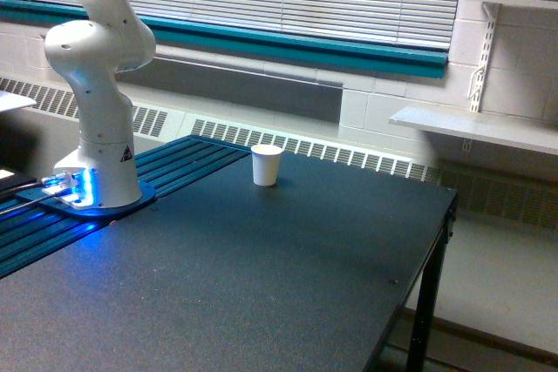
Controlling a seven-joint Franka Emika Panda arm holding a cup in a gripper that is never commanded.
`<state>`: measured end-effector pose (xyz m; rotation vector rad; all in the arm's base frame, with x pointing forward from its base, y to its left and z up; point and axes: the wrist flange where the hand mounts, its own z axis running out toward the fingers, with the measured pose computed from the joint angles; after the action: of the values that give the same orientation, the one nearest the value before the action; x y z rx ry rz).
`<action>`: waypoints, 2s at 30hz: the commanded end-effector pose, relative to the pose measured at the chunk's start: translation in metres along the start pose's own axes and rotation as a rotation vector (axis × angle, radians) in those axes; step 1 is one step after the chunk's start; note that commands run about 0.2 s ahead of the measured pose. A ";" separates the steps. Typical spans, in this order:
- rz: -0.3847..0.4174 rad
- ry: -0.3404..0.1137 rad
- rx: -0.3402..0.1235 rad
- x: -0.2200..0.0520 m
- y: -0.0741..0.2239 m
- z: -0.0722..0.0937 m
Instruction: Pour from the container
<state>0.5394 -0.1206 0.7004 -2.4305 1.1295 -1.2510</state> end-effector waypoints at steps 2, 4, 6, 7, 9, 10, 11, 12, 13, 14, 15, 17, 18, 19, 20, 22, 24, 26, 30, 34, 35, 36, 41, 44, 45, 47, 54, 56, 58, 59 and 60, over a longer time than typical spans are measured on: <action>0.008 0.026 0.005 0.010 0.002 -0.012; 0.006 0.027 0.005 0.010 0.001 -0.012; 0.001 0.027 0.001 0.008 -0.001 -0.012; 0.001 0.026 0.000 0.008 -0.002 -0.012; -0.008 0.020 0.003 0.005 -0.005 -0.011; -0.015 0.018 0.001 0.003 -0.007 -0.011; -0.019 0.015 0.000 0.001 -0.008 -0.010; -0.025 0.008 0.000 -0.002 -0.010 -0.009; -0.032 0.001 0.002 -0.005 -0.011 -0.008; -0.044 -0.008 0.005 -0.009 -0.014 -0.007; -0.052 -0.012 0.003 -0.012 -0.015 -0.006; -0.068 -0.023 0.001 -0.020 -0.018 -0.003; -0.080 -0.029 0.001 -0.025 -0.020 -0.002; -0.089 -0.034 0.001 -0.028 -0.022 -0.002; -0.098 -0.038 0.000 -0.032 -0.023 -0.001; -0.114 -0.043 0.001 -0.040 -0.027 0.000; -0.130 -0.051 0.003 -0.047 -0.031 0.001; -0.149 -0.058 0.006 -0.057 -0.036 0.001; -0.194 -0.071 0.012 -0.076 -0.045 0.001; -0.227 -0.076 0.020 -0.093 -0.053 -0.001; -0.233 -0.077 0.022 -0.095 -0.054 -0.002; -0.242 -0.077 0.025 -0.100 -0.056 -0.003; -0.292 -0.075 0.047 -0.121 -0.066 -0.010; -0.315 -0.075 0.058 -0.133 -0.070 -0.014; -0.321 -0.077 0.062 -0.137 -0.070 -0.015; -0.336 -0.079 0.067 -0.145 -0.071 -0.017; -0.377 -0.091 0.077 -0.170 -0.068 -0.019; -0.382 -0.094 0.078 -0.175 -0.066 -0.019; -0.386 -0.100 0.080 -0.181 -0.064 -0.019; -0.389 -0.104 0.080 -0.184 -0.063 -0.019; -0.394 -0.109 0.078 -0.187 -0.061 -0.018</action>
<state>0.4996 0.0495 0.6322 -2.6989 0.6114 -1.2126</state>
